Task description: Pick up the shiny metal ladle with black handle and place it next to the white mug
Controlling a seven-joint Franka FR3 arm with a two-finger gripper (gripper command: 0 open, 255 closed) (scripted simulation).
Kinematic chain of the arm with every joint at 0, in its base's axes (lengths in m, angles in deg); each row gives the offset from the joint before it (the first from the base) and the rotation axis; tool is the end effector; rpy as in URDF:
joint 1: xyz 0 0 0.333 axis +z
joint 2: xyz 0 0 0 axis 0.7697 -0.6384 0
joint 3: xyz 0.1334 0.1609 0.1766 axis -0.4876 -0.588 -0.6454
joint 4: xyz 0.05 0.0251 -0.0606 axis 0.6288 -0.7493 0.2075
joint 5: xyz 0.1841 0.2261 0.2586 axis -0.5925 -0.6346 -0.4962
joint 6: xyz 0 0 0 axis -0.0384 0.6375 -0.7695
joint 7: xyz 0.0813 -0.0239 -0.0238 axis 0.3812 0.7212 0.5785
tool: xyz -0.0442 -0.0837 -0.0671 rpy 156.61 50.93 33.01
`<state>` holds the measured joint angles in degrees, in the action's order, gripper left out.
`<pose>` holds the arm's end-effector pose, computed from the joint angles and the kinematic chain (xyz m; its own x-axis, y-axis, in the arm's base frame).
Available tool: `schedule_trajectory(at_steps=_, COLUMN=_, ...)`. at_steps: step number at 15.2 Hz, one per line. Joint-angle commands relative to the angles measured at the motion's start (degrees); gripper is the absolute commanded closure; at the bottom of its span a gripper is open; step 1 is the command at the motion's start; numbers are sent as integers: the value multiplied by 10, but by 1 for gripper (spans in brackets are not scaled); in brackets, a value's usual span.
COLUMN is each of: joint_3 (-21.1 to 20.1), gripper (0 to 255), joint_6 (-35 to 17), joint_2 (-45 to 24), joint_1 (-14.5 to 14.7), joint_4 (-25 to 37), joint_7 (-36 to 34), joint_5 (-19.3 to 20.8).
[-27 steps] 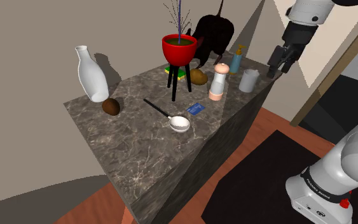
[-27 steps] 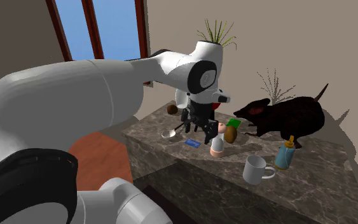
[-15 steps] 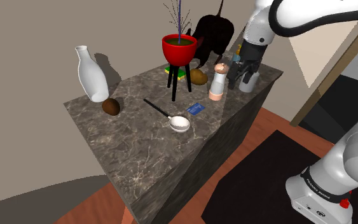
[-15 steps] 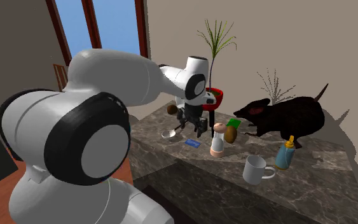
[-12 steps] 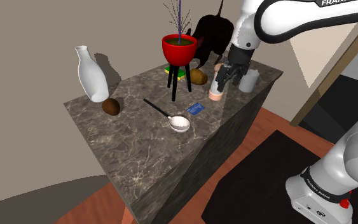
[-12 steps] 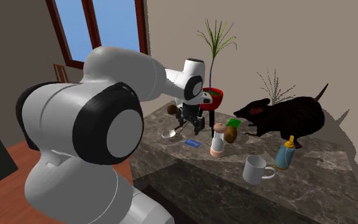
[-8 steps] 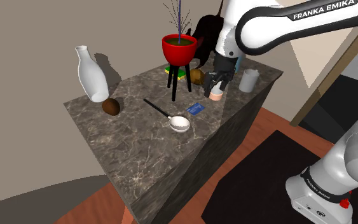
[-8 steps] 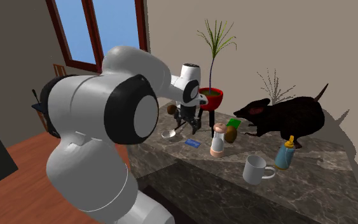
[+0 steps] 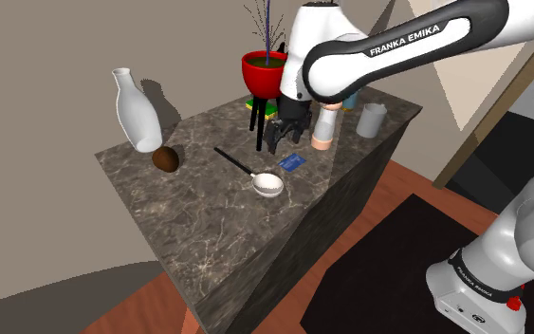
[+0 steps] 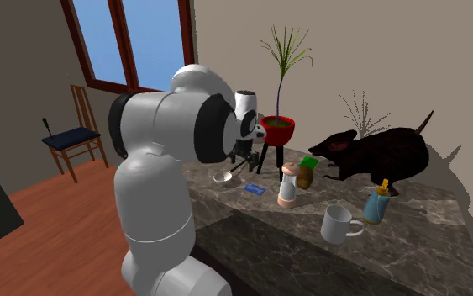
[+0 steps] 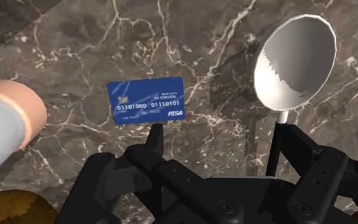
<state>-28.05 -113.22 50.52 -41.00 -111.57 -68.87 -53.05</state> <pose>0.5059 0.2037 0.3709 0.9962 0.0486 0.0728 0.0549 -0.9947 -0.0874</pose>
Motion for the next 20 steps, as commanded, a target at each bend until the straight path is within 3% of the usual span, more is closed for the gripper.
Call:
schedule_trajectory(at_steps=1, joint_3=-9, gripper=0, joint_6=-16, joint_2=-40, joint_1=8, joint_4=29, joint_7=-17, joint_5=12)
schedule_trajectory(at_steps=8, joint_3=-20, gripper=0, joint_6=-42, joint_2=-182, joint_1=45, joint_4=159, joint_7=-65, joint_5=64)
schedule_trajectory(at_steps=20, joint_3=-15, gripper=0, joint_6=-86, joint_2=-225, joint_1=53, joint_4=157, joint_7=-74, joint_5=77)
